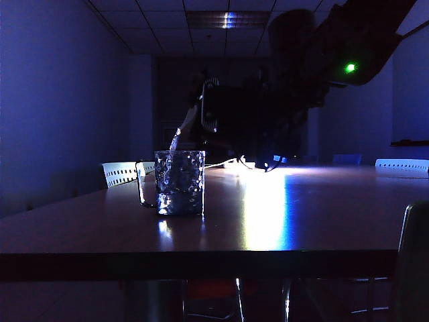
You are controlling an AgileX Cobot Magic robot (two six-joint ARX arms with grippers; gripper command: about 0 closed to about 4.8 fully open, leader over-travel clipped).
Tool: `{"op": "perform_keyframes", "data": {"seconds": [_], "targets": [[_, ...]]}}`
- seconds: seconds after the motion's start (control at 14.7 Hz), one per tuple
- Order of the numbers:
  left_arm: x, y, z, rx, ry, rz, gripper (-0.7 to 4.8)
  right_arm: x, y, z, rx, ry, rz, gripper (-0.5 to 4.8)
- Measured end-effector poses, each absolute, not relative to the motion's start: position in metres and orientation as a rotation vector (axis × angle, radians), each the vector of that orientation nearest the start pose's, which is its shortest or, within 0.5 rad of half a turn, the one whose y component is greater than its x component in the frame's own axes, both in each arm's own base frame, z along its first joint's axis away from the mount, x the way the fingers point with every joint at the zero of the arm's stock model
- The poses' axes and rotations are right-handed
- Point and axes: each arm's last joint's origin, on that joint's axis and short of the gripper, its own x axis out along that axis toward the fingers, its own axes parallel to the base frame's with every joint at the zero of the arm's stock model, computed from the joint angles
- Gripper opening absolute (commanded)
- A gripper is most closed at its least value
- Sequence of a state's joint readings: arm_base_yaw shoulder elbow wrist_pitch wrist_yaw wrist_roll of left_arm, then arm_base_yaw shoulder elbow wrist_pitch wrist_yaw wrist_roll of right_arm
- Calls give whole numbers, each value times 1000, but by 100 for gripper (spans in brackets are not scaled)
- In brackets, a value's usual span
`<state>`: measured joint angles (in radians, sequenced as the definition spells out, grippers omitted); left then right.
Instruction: Pick up the black thermos cup, pour some water from it into the cup, and then put the thermos cup back on the table.
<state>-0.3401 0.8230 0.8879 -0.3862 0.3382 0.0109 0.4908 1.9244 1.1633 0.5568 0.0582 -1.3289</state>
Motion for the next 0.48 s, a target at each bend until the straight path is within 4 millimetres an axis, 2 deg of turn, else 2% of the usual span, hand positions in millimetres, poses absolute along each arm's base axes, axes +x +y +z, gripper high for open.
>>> {"op": "perform_keyframes", "data": {"seconds": [0.34,0.48], "targets": [[158,-66,343,11,324,-674,-6,374,198,199,-1233,-21,552,107],[158,-66,343,11,324,-674,-6,374,199,202,-1102,-16,529,107]]}}
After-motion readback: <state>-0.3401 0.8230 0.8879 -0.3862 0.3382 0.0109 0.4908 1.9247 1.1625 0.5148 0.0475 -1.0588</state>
